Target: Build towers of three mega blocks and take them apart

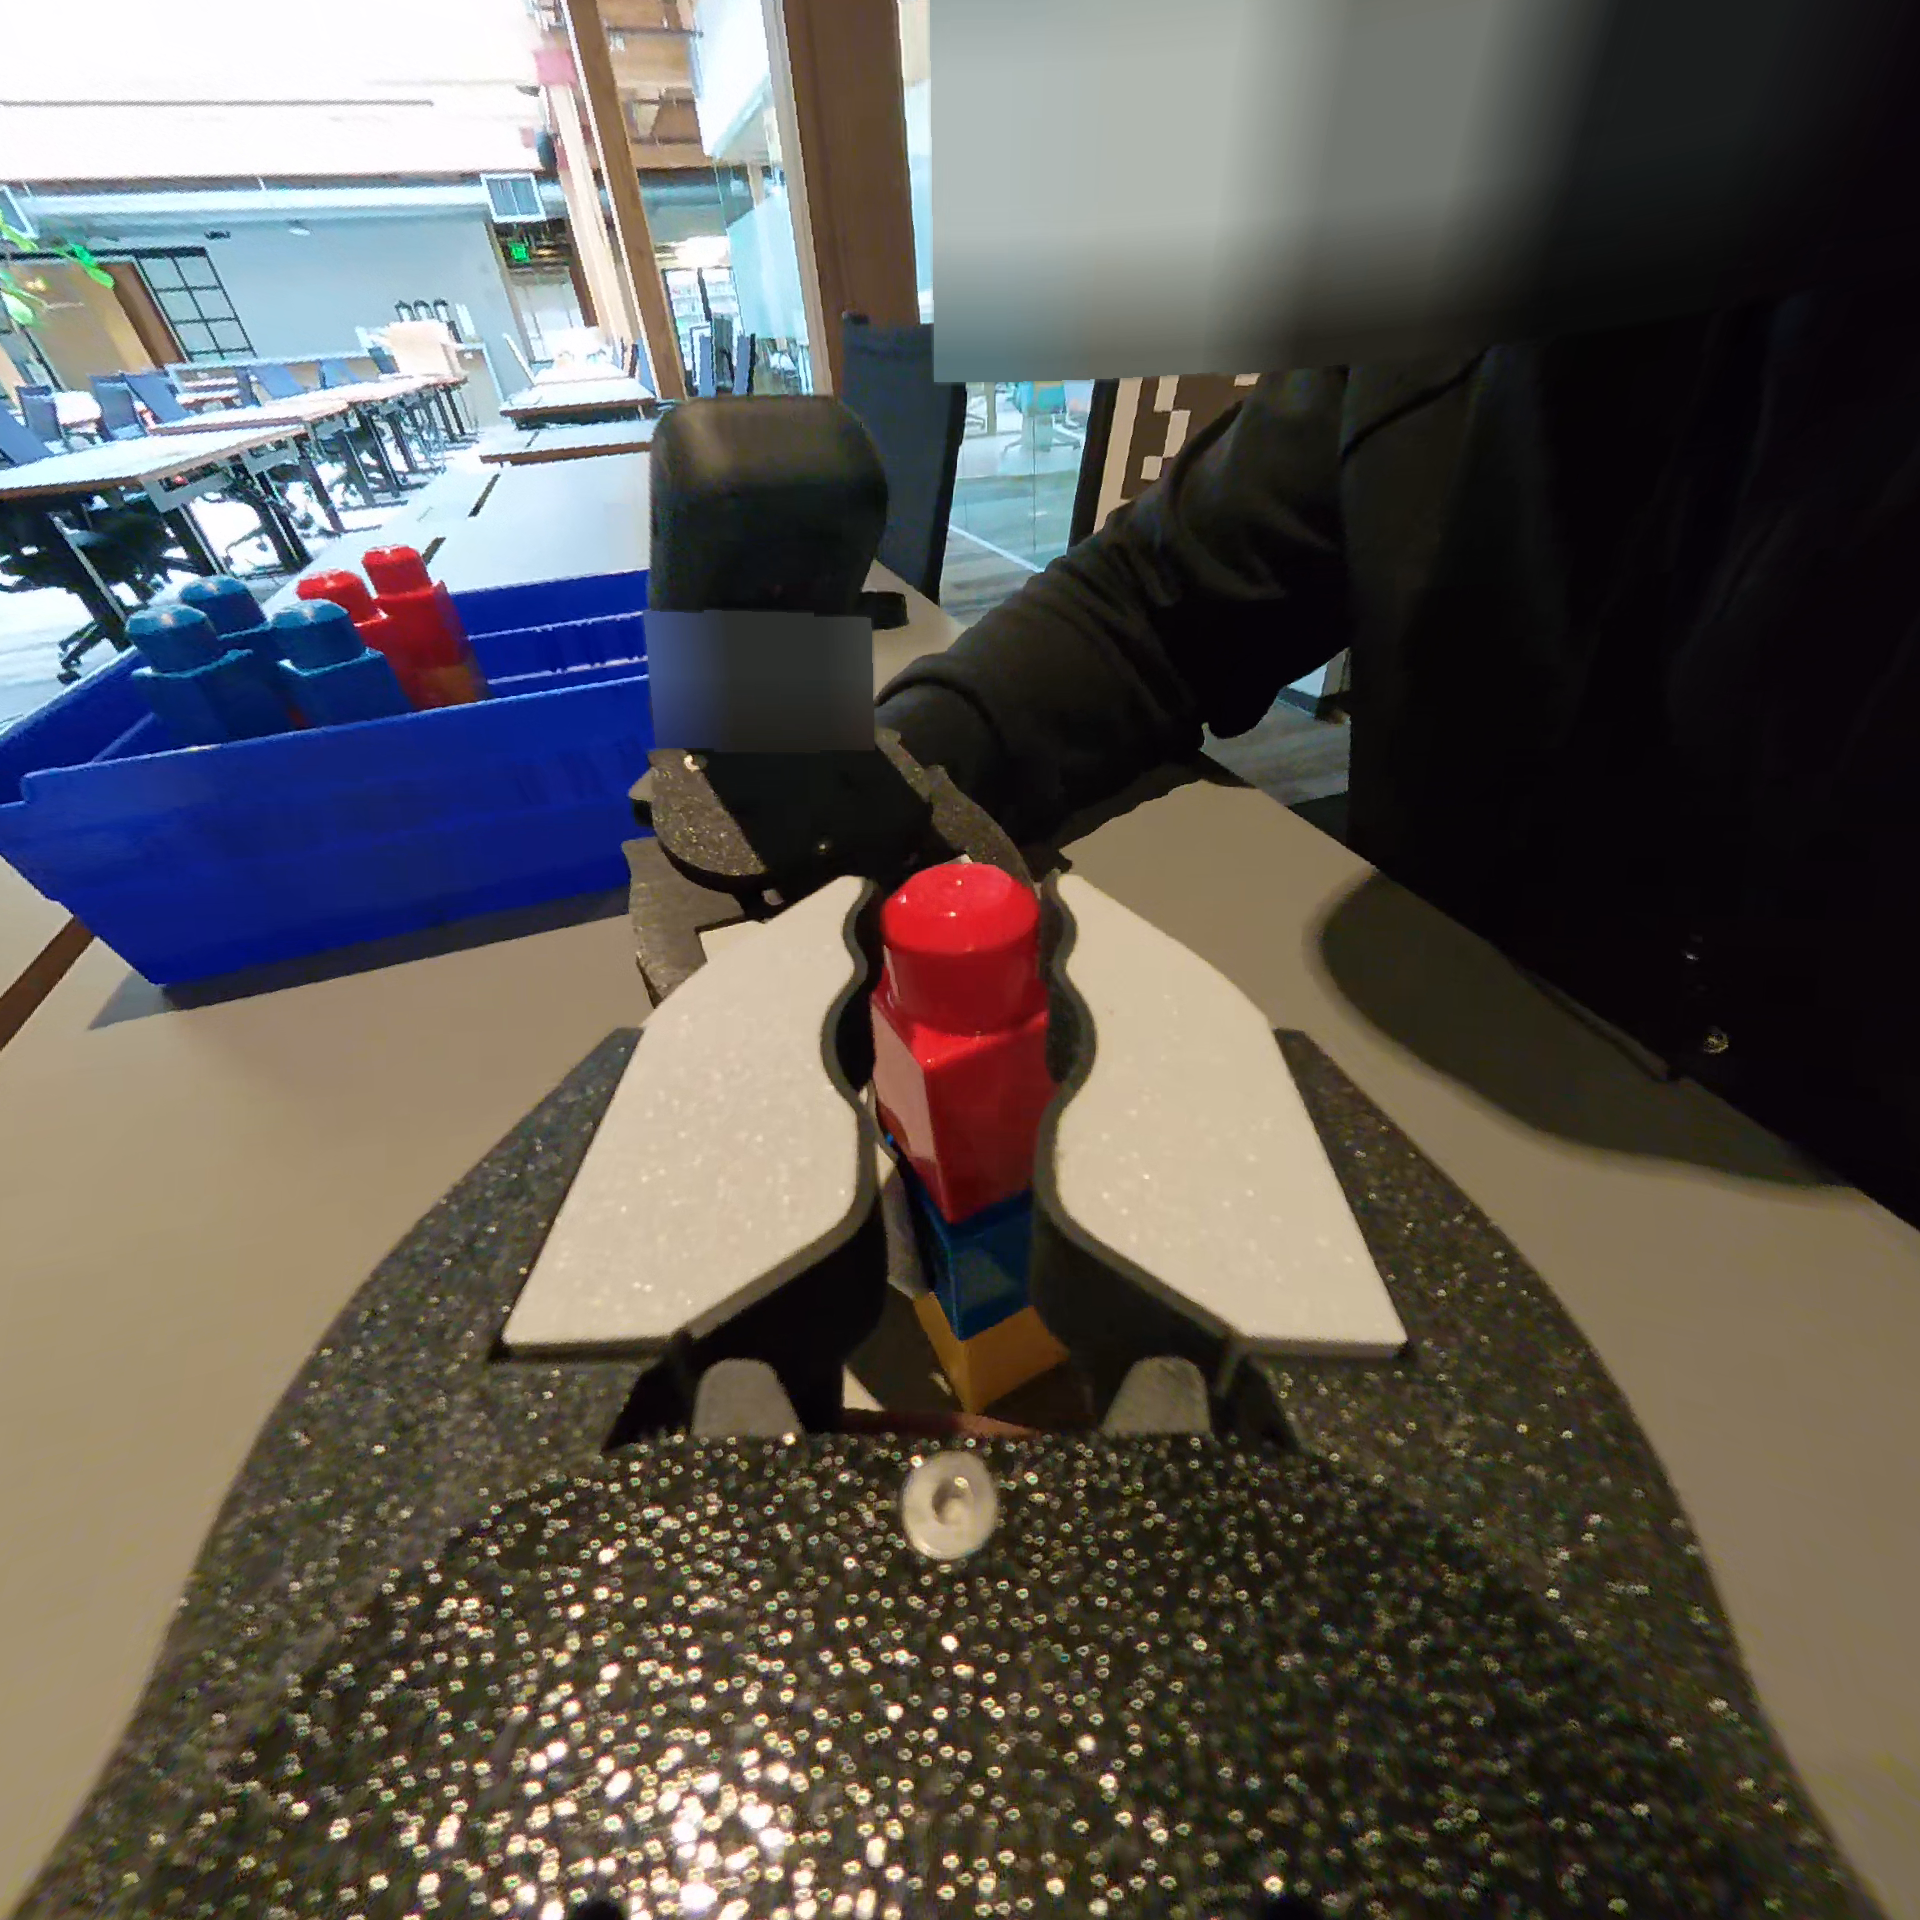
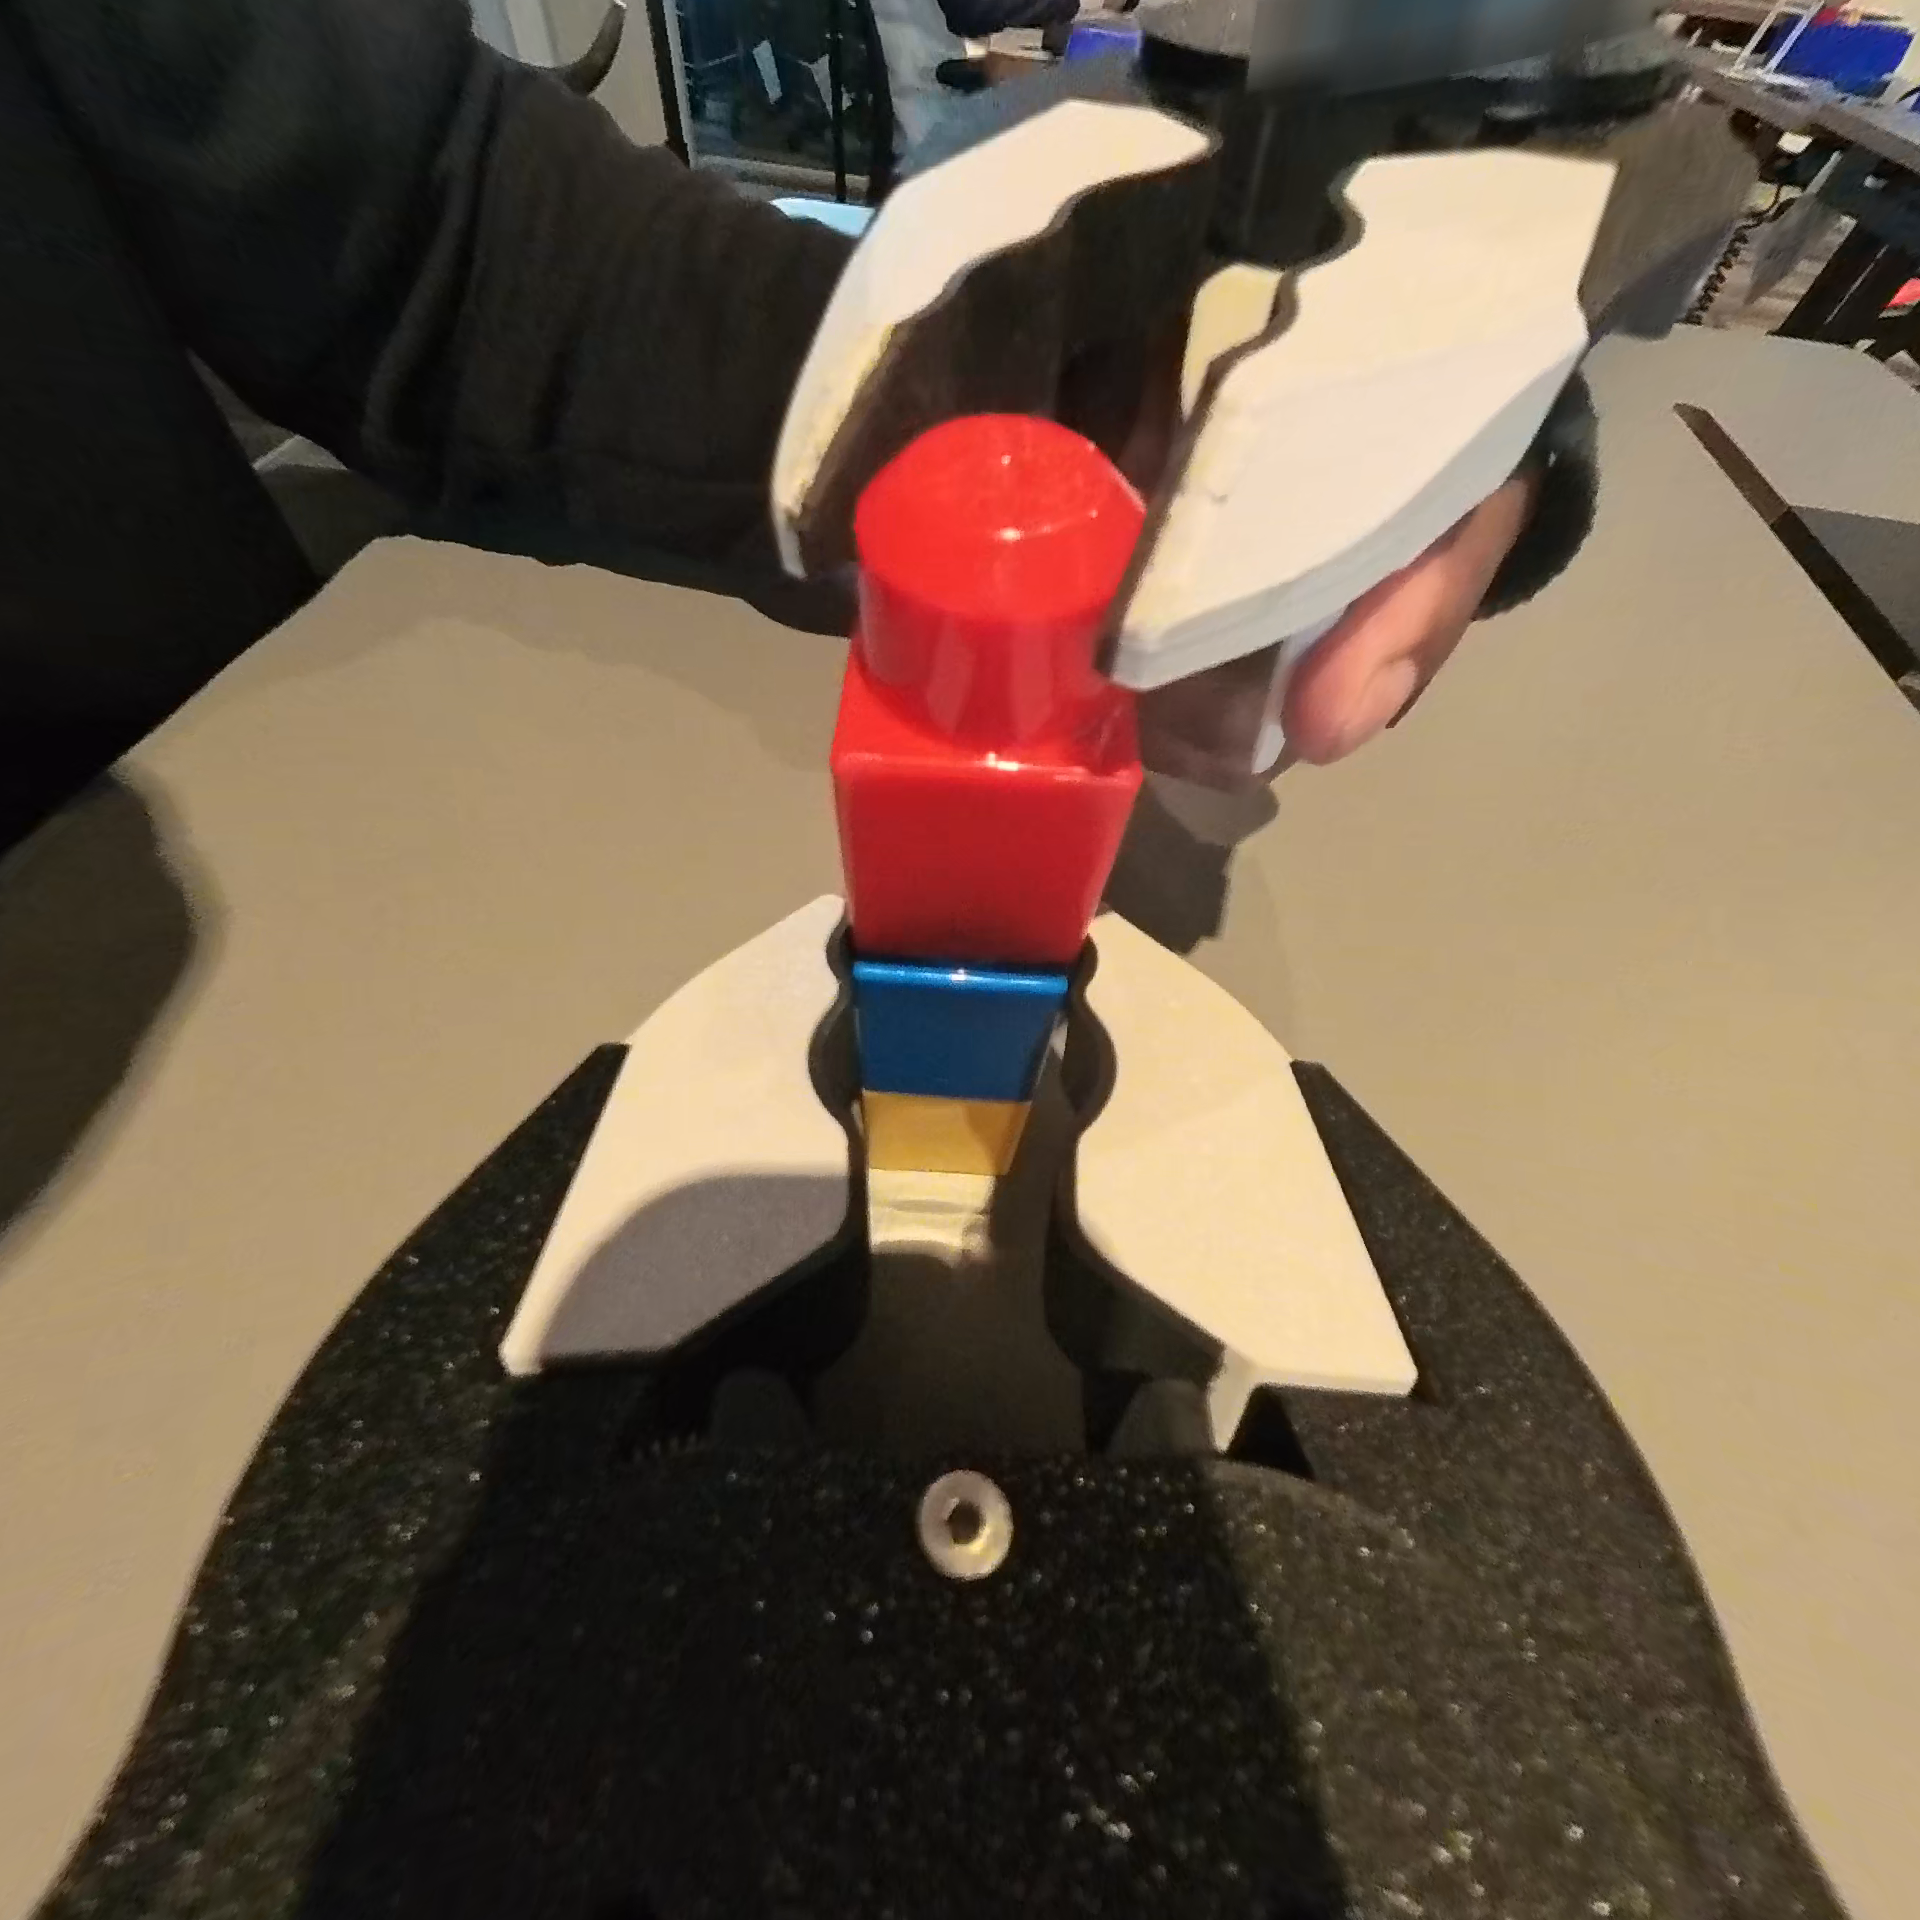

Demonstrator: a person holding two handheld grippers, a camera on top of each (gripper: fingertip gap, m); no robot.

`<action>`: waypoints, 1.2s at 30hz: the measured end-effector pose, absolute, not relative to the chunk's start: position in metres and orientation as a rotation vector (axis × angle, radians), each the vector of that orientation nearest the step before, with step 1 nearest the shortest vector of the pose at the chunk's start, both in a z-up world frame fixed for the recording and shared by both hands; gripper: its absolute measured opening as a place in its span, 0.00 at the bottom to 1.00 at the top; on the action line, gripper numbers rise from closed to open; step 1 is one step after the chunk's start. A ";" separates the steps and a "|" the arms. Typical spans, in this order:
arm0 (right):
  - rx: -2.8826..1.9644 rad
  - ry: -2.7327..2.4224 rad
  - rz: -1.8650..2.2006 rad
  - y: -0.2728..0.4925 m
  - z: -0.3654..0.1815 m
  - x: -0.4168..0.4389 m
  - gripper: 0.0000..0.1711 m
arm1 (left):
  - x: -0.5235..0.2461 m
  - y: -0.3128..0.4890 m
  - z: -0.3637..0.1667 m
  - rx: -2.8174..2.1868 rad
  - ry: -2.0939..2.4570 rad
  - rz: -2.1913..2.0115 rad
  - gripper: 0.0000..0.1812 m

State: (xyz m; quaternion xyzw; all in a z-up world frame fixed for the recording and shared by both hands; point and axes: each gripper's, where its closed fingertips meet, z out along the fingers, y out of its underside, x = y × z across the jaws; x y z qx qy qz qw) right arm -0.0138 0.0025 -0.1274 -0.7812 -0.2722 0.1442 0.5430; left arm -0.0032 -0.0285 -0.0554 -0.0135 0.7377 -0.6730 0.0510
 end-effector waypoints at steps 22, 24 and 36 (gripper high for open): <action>-1.704 -0.537 0.334 0.002 -0.096 -0.012 0.22 | -0.006 -0.023 -0.063 0.005 2.261 -1.972 0.16; -1.708 -0.529 0.344 0.002 -0.097 -0.013 0.21 | -0.006 -0.023 -0.063 0.000 2.260 -1.984 0.16; -1.711 -0.499 0.357 0.002 -0.098 -0.012 0.22 | -0.004 -0.023 -0.063 -0.032 2.207 -2.049 0.16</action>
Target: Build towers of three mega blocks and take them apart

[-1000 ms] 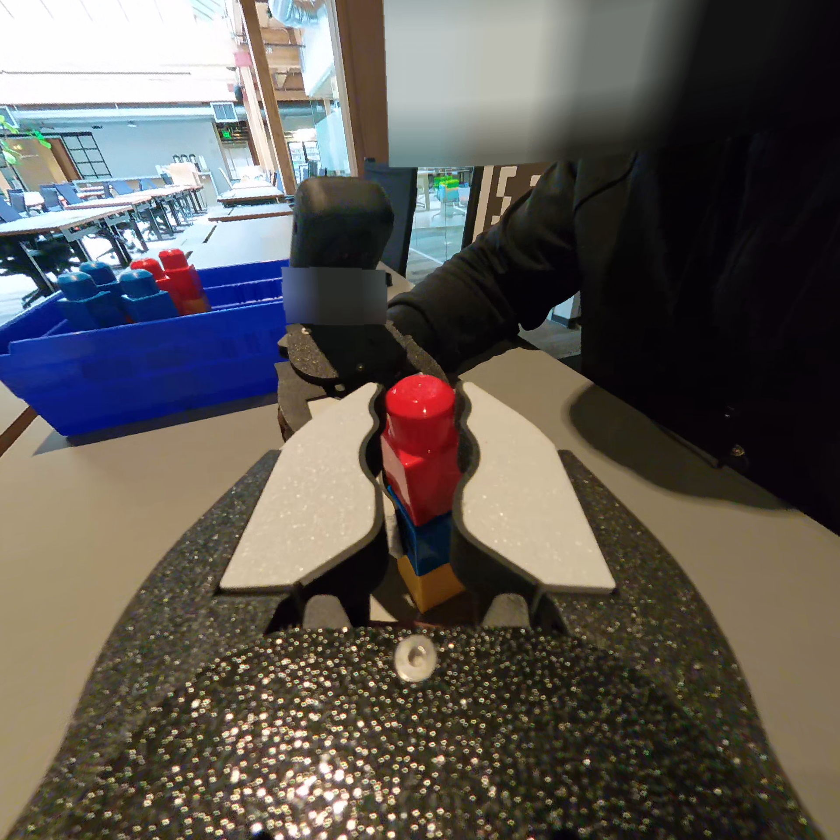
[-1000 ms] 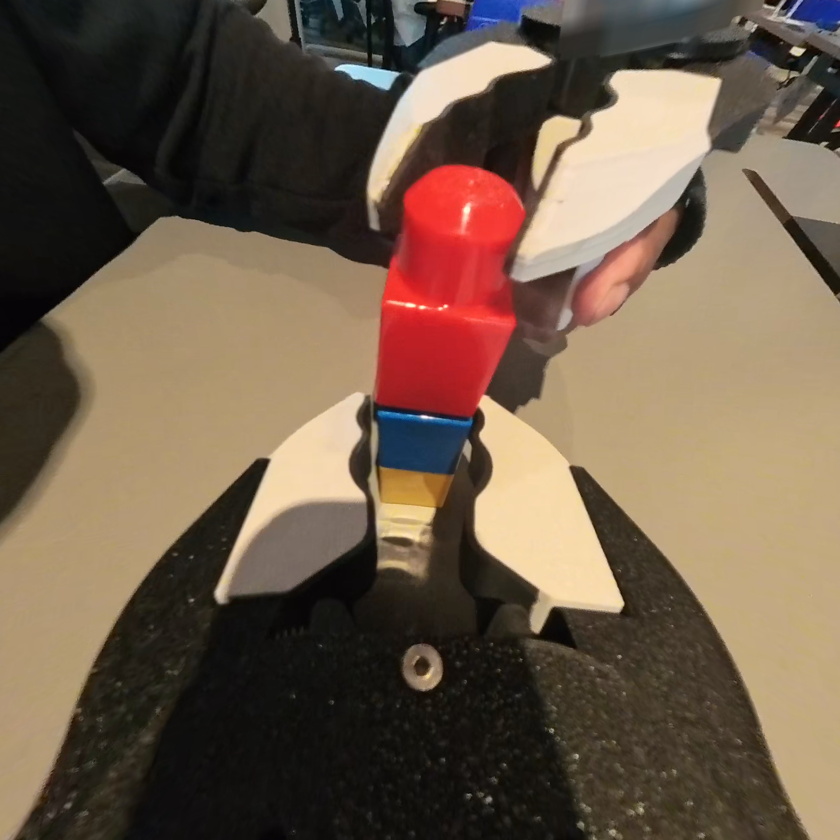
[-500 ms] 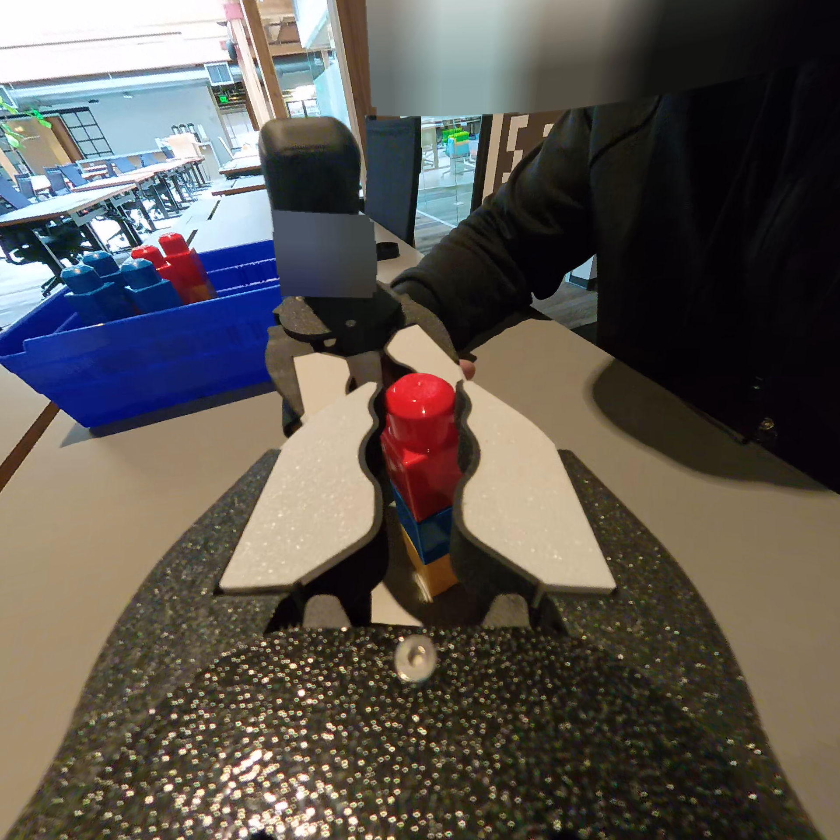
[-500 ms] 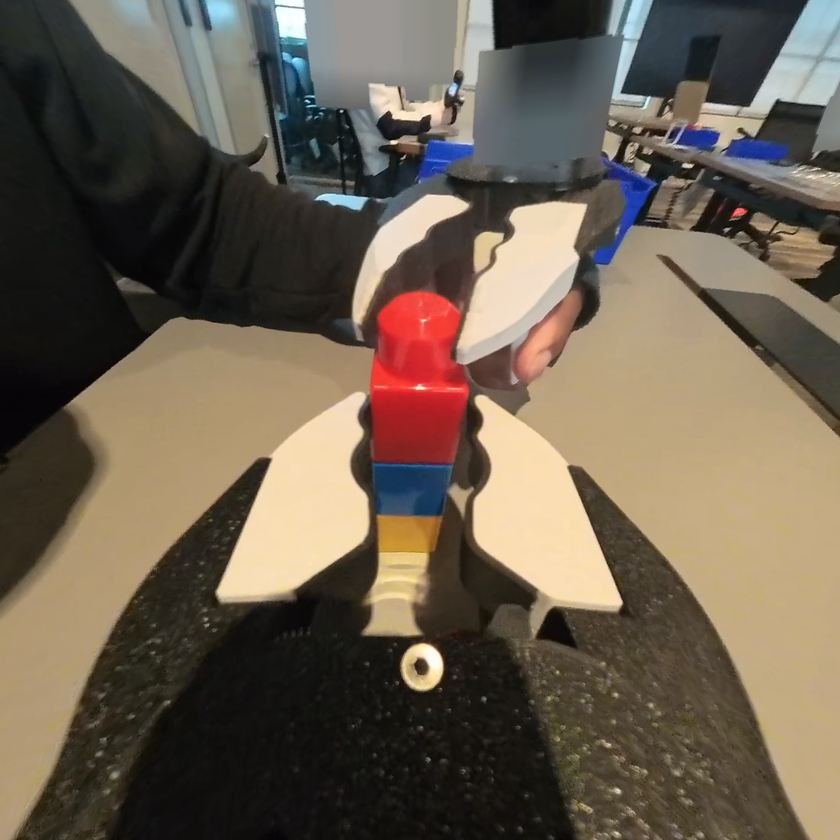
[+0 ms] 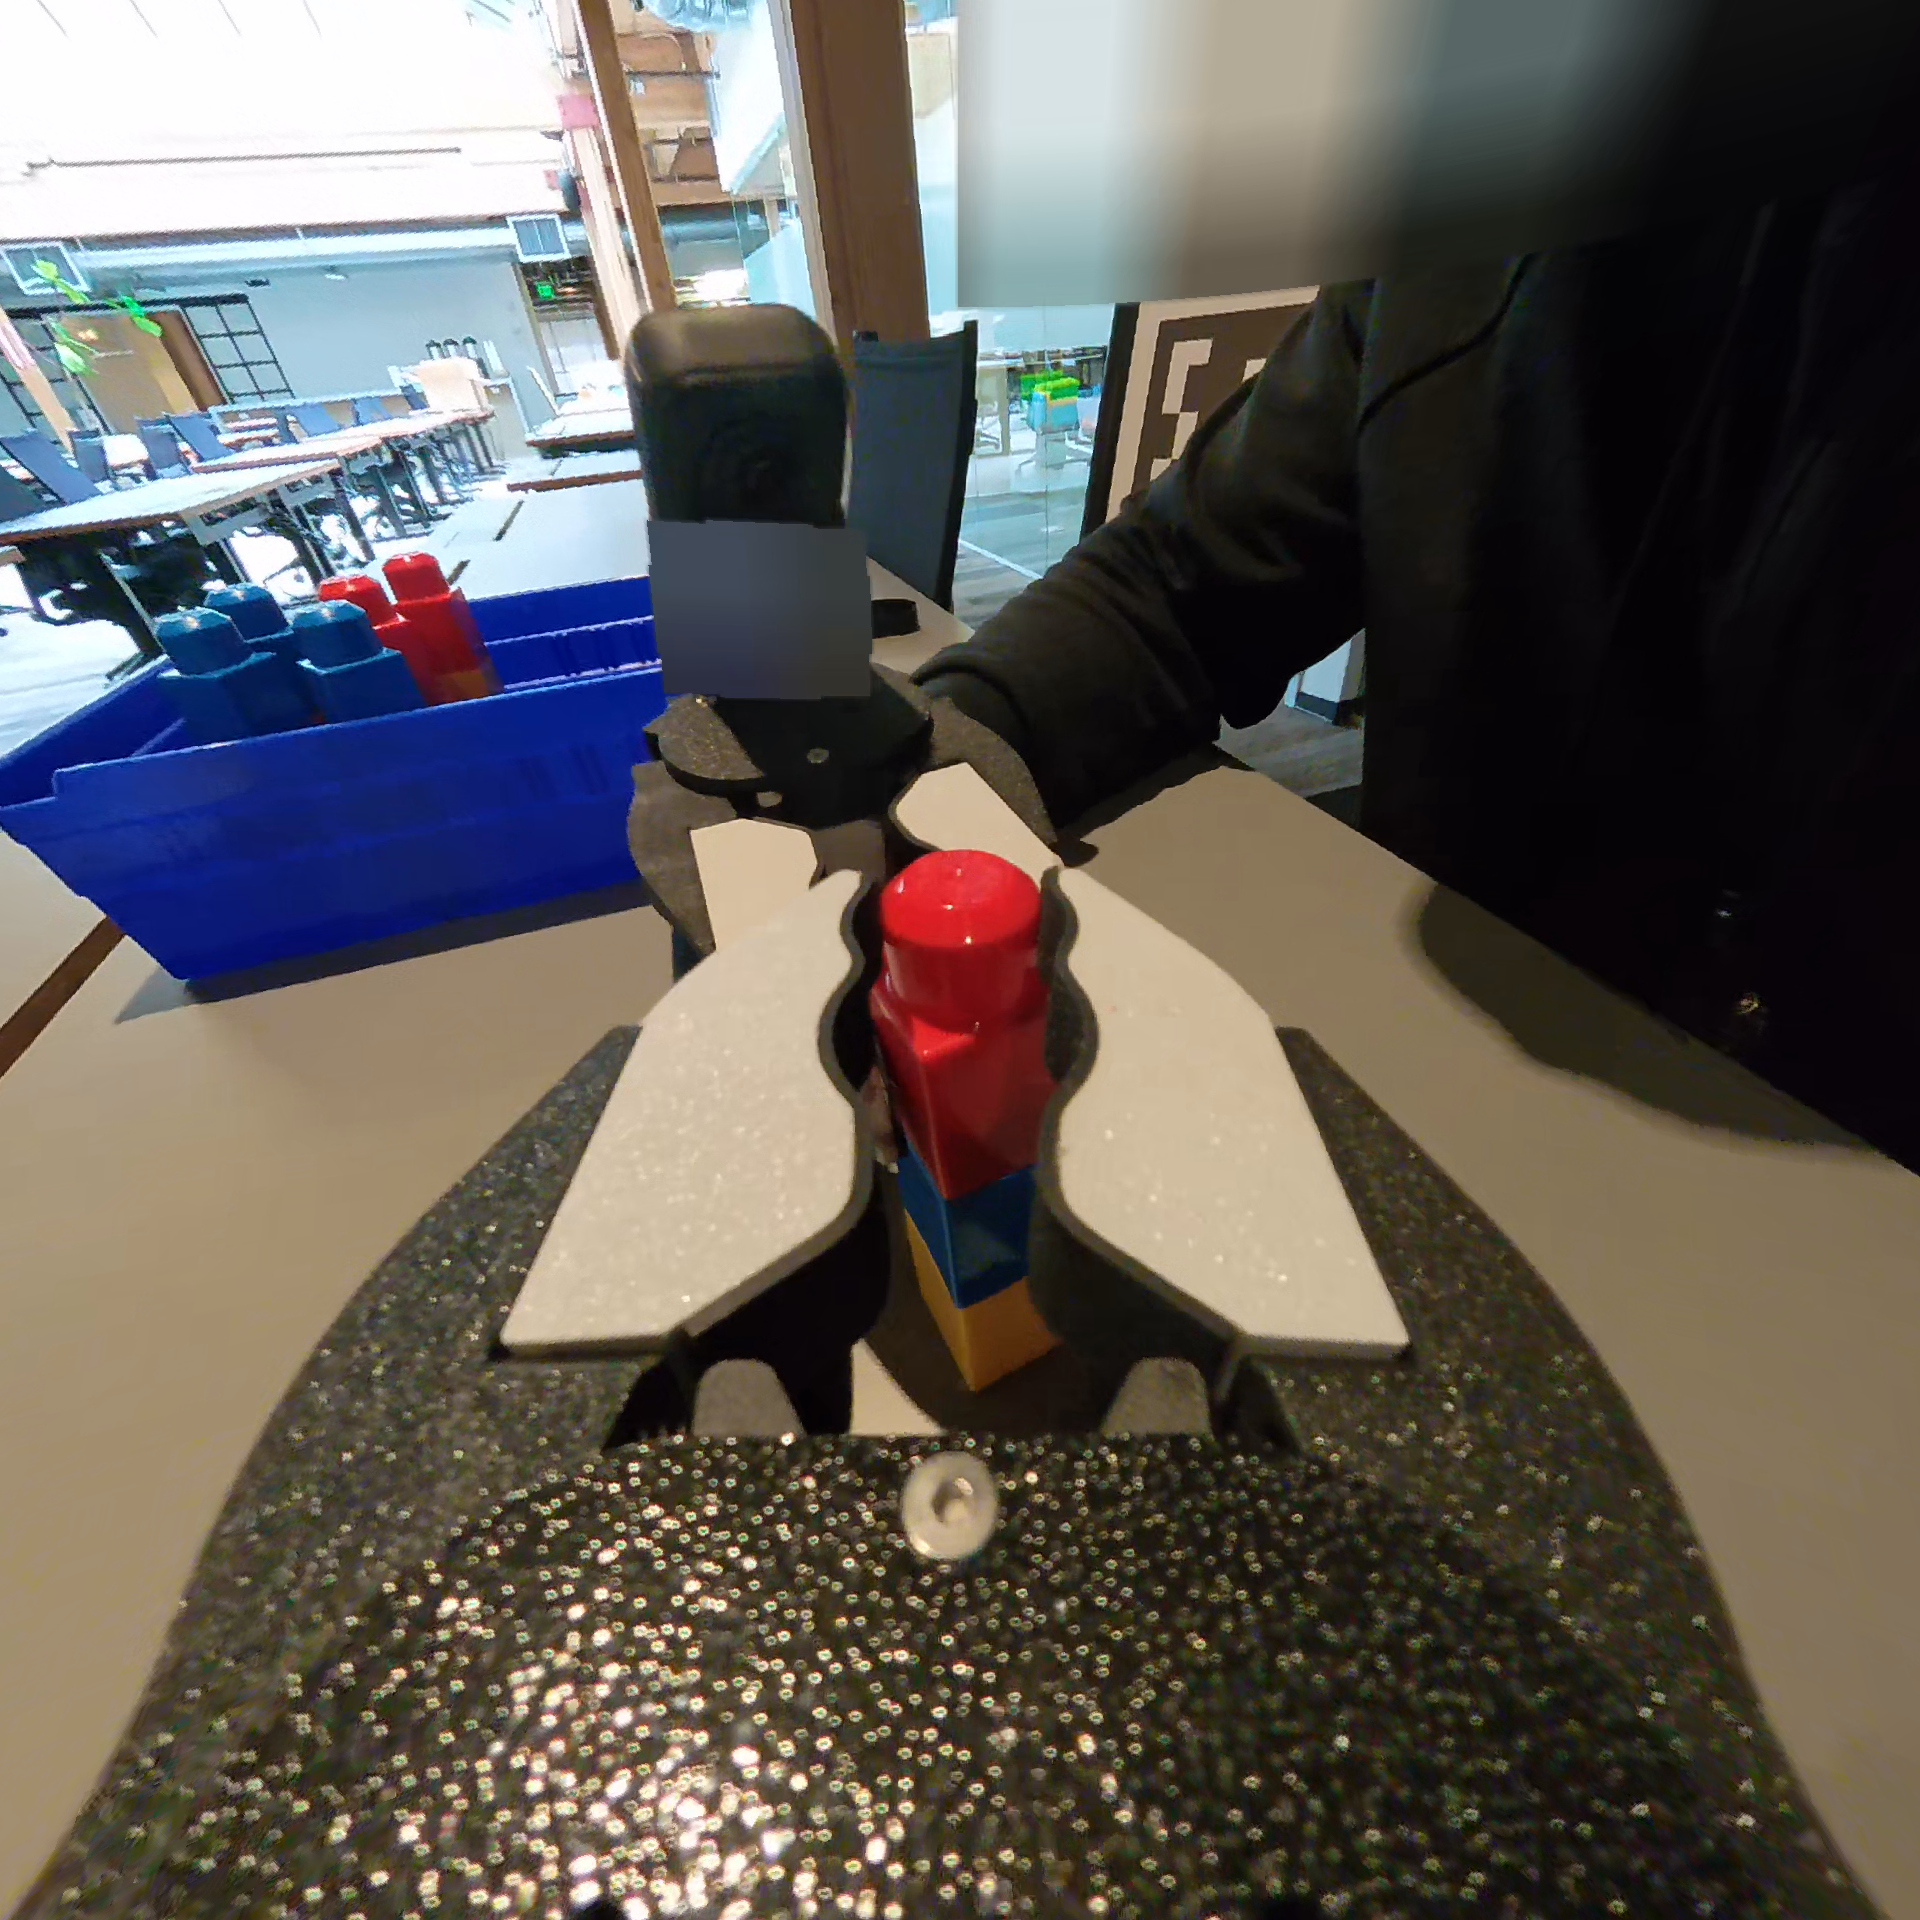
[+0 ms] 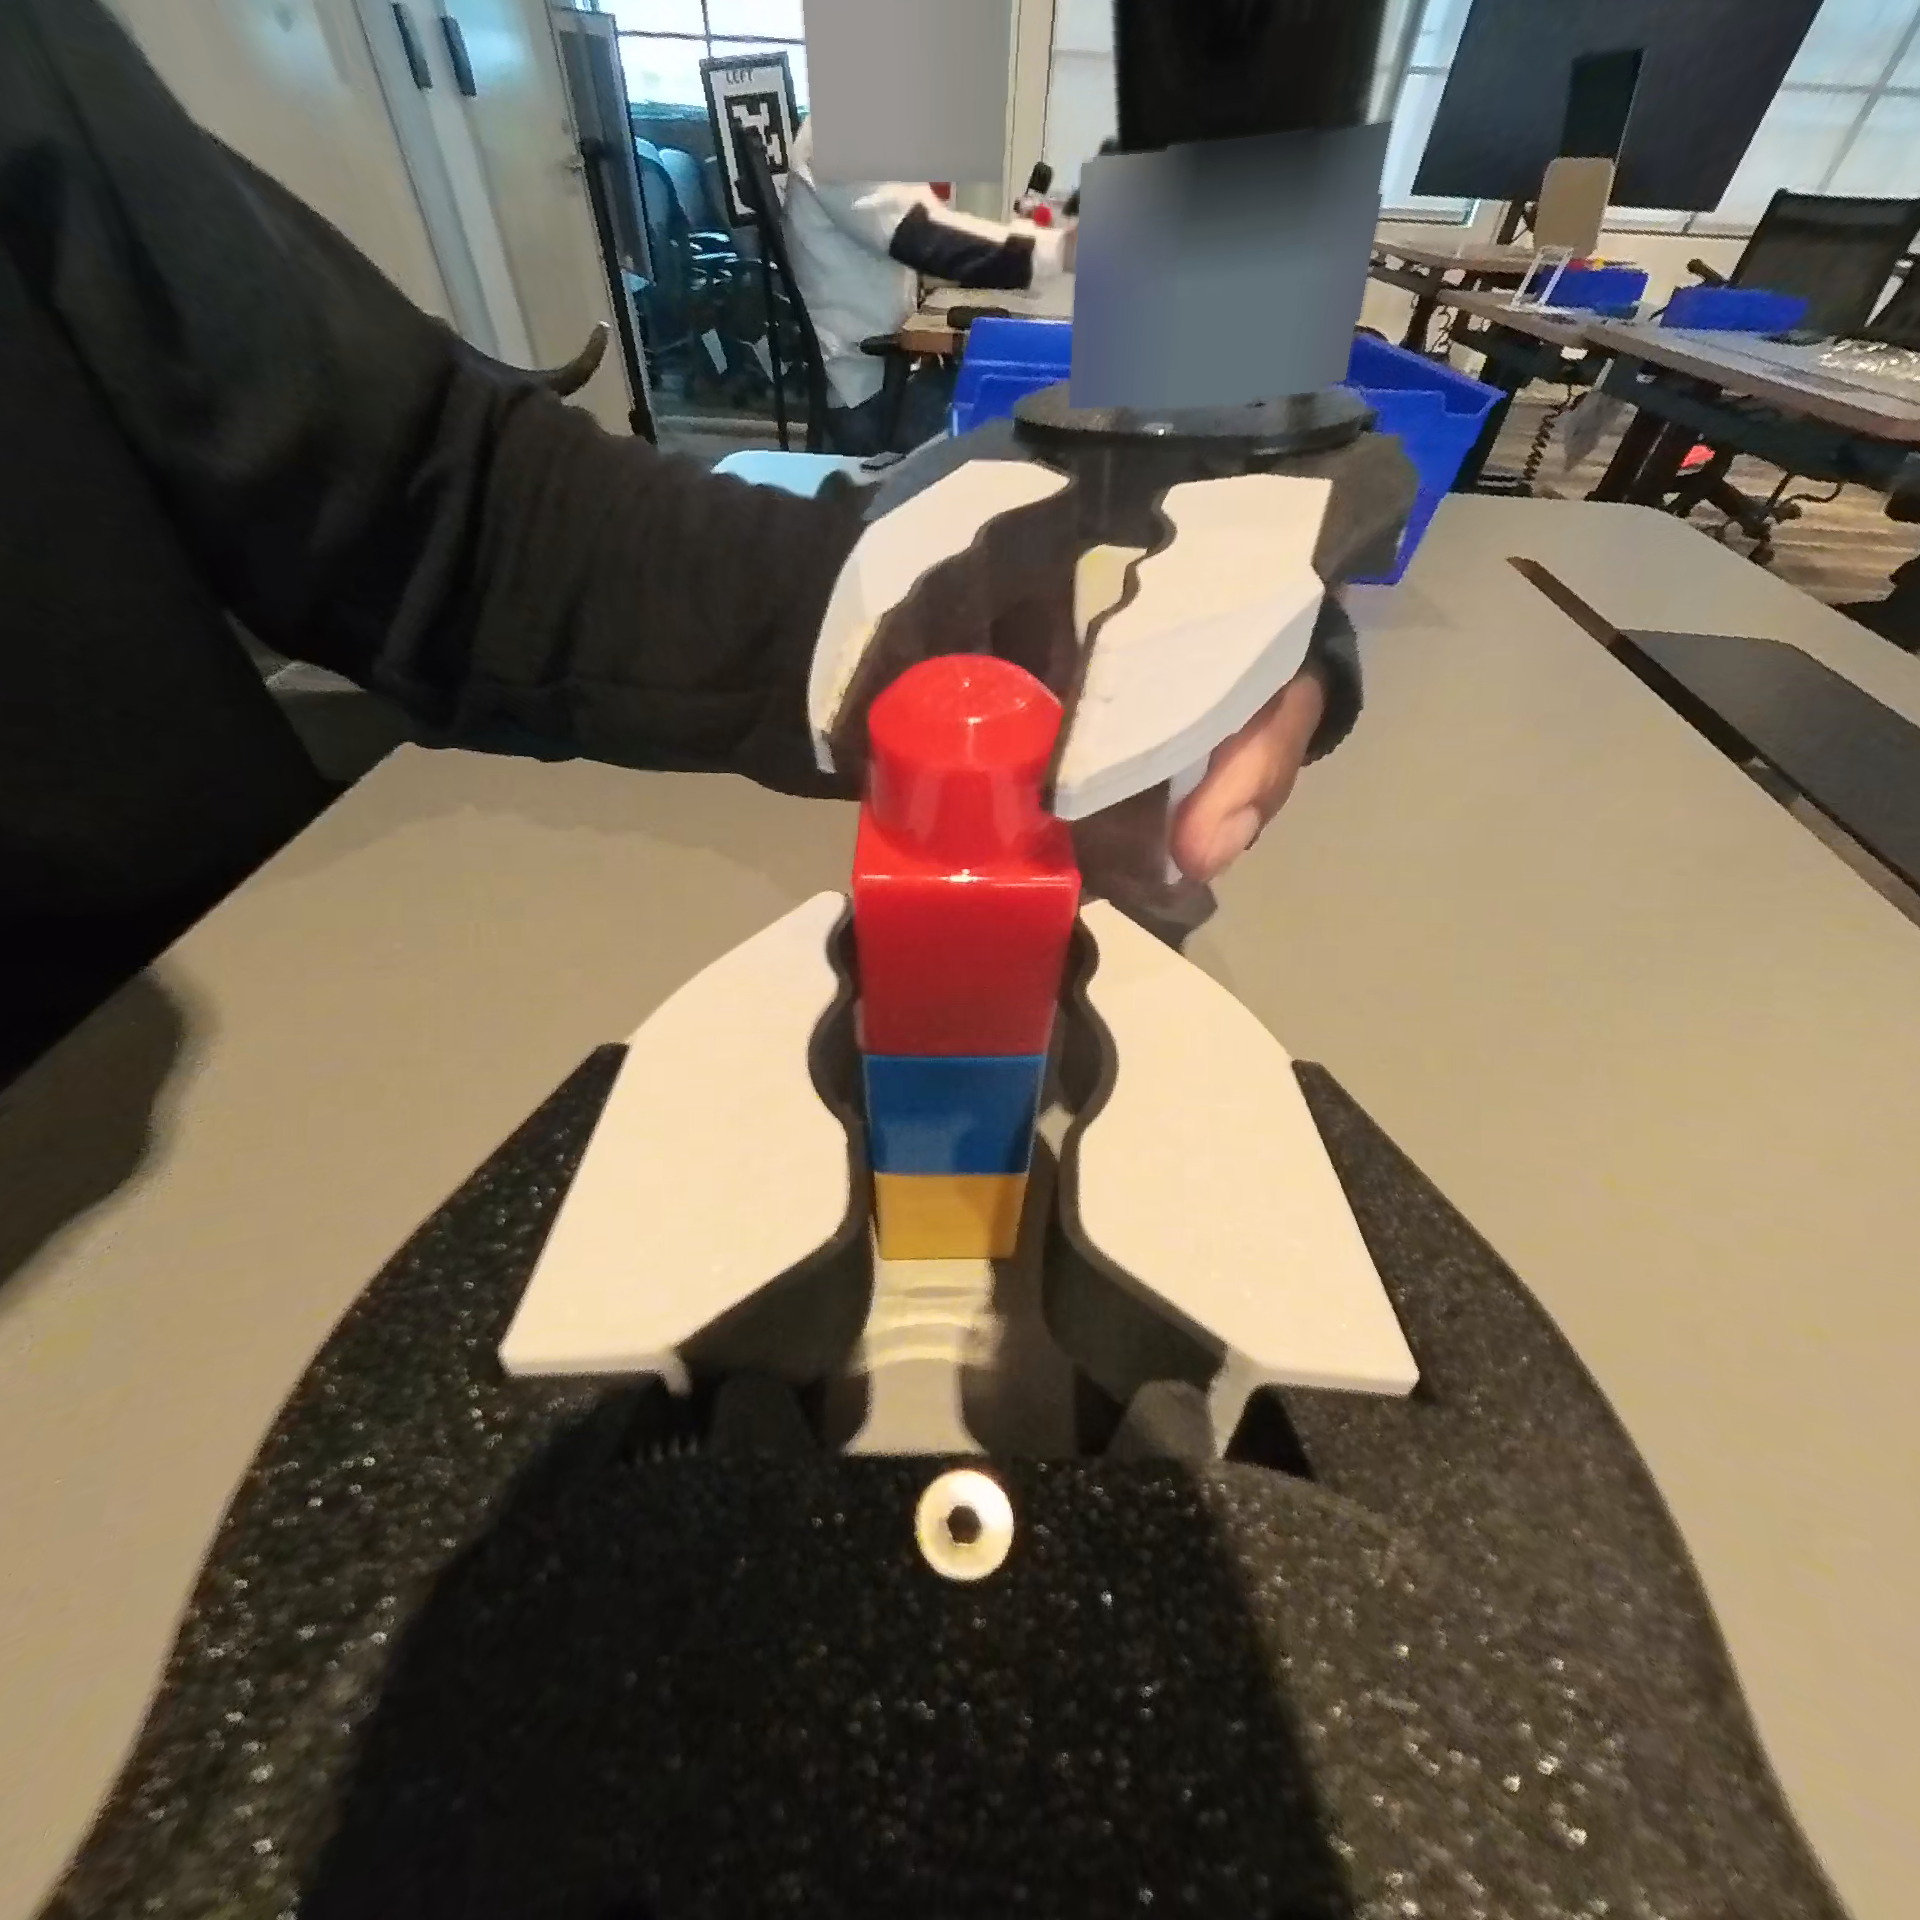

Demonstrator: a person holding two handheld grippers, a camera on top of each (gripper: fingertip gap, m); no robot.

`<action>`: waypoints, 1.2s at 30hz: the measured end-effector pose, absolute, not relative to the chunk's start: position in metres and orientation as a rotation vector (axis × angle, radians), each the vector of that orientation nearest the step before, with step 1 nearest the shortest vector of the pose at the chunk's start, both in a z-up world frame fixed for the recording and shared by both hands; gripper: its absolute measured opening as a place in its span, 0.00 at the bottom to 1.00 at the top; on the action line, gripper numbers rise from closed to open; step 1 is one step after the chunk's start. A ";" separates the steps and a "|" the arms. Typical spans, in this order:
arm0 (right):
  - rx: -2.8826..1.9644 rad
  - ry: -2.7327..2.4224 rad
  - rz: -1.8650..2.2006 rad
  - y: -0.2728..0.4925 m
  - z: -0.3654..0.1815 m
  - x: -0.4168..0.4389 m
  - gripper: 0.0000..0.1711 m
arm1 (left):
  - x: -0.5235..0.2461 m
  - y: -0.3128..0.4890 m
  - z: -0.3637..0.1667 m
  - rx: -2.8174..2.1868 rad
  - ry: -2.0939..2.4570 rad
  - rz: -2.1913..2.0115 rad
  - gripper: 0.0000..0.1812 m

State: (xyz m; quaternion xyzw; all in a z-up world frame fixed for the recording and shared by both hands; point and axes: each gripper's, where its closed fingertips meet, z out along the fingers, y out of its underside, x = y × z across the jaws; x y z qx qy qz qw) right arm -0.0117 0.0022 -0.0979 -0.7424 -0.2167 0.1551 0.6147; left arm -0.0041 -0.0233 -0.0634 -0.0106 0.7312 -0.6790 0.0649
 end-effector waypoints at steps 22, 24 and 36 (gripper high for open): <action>-1.781 -0.272 0.250 0.000 -0.076 0.004 0.21 | 0.022 0.049 -0.048 -0.362 1.769 -2.308 0.16; -1.709 -0.211 0.187 -0.006 -0.045 0.020 0.21 | 0.037 0.060 -0.047 -0.483 1.701 -2.341 0.15; -1.578 0.474 -0.498 -0.231 0.045 0.235 0.21 | 0.054 0.062 -0.053 -0.638 1.715 -2.316 0.13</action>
